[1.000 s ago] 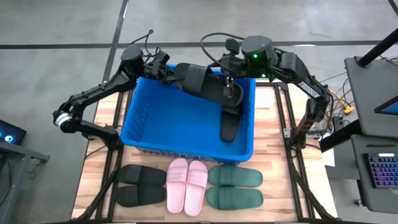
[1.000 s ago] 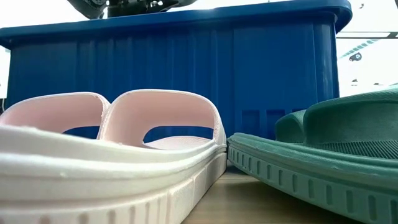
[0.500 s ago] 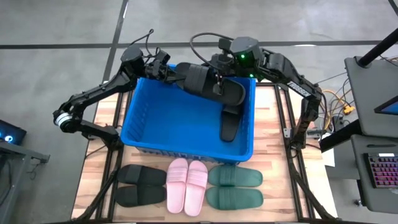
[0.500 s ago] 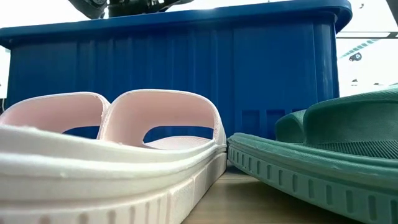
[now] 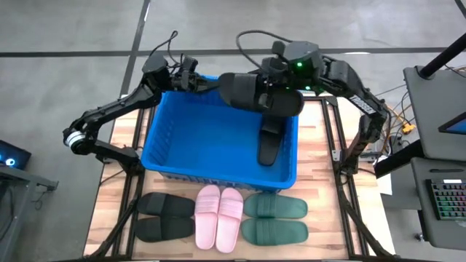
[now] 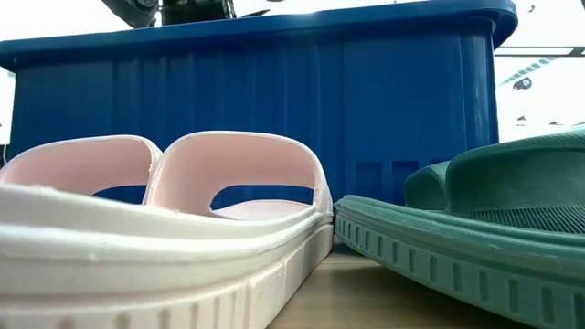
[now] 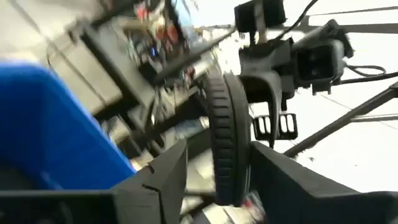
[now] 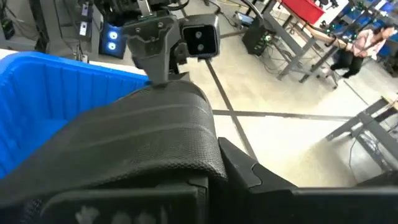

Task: Pick and place slides into bin
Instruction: Put the black slide into the blue bin

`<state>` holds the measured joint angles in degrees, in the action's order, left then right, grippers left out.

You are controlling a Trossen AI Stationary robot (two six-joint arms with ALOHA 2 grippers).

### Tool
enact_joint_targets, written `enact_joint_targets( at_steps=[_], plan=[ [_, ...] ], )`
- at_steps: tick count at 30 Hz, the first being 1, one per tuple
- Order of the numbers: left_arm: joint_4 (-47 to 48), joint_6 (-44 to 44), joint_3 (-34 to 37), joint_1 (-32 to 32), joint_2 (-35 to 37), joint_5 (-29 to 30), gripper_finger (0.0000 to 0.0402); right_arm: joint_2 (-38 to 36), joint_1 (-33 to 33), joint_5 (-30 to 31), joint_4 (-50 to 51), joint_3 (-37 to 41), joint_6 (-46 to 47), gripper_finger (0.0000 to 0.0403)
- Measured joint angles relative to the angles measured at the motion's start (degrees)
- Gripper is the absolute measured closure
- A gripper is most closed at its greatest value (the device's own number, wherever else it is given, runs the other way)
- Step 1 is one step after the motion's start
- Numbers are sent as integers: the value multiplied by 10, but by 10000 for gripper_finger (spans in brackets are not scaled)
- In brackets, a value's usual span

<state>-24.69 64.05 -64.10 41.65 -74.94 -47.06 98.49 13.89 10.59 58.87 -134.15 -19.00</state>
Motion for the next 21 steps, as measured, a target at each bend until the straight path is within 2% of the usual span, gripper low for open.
enact_joint_targets(
  at_steps=[3,5,8,14,21],
  plan=[
    [-40,-53,1,5,0,44,230,-21,0,0,6,0,18,394],
    [-71,-97,1,9,0,73,226,-33,0,21,14,-1,32,394],
    [-123,-167,2,10,3,98,226,-46,0,80,25,-1,67,394],
    [-172,-342,-6,10,22,139,238,-62,0,243,39,-1,190,394],
    [-168,-425,-7,10,44,144,240,-47,0,330,34,4,276,394]
  ],
)
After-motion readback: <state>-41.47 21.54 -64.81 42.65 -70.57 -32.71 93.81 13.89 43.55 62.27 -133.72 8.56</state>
